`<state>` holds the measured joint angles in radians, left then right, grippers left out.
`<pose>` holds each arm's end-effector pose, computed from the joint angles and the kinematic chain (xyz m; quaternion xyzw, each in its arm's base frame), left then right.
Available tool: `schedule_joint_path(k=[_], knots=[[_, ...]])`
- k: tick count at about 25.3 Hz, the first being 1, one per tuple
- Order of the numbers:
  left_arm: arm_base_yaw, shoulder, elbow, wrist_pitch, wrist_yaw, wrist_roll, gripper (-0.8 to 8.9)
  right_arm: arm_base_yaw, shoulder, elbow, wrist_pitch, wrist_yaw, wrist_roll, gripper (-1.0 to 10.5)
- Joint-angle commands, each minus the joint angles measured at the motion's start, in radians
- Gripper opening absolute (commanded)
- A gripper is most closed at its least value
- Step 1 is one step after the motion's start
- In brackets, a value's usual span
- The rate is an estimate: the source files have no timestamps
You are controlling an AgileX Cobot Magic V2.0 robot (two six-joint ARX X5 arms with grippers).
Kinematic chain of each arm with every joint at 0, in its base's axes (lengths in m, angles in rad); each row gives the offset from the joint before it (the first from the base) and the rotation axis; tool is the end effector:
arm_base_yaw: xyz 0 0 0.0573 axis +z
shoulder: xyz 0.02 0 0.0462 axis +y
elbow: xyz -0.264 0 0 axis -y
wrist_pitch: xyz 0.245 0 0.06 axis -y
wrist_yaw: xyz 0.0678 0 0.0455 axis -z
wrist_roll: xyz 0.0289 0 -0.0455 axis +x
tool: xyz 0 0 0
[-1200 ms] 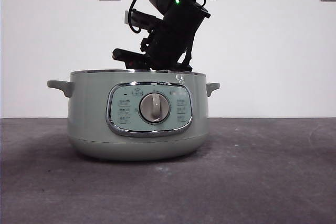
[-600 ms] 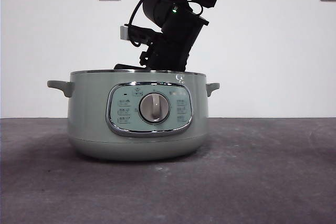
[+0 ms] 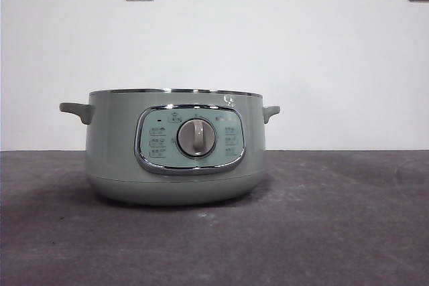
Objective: Pick up the egg,open the lid,put the egg in the pot,close the lid
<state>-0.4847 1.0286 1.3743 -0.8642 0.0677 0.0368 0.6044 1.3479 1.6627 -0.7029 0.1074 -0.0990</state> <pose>0.1565 -0.0846 0.4212 0.0702 0.2459 -0.2682 0.9288 0.2201 0.1483 0.4573 -0.1142 0.1686 0.2500 0.9466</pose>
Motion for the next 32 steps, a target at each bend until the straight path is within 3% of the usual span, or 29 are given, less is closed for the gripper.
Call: schedule_joint_path(k=[1, 8, 17, 32], knots=[[-0.002, 0.07, 0.008, 0.11, 0.019, 0.014, -0.08, 0.003, -0.092, 0.0, -0.029, 0.0, 0.013, 4.7], [-0.002, 0.288, 0.008, 0.277, 0.019, 0.02, -0.08, 0.005, -0.293, 0.0, -0.093, -0.001, 0.024, 4.7], [-0.007, 0.466, 0.008, 0.42, 0.02, 0.02, -0.08, 0.005, -0.403, 0.0, -0.168, 0.0, 0.024, 4.7], [-0.012, 0.586, 0.008, 0.481, 0.02, 0.019, -0.09, 0.005, -0.431, 0.0, -0.235, 0.0, 0.024, 4.7]])
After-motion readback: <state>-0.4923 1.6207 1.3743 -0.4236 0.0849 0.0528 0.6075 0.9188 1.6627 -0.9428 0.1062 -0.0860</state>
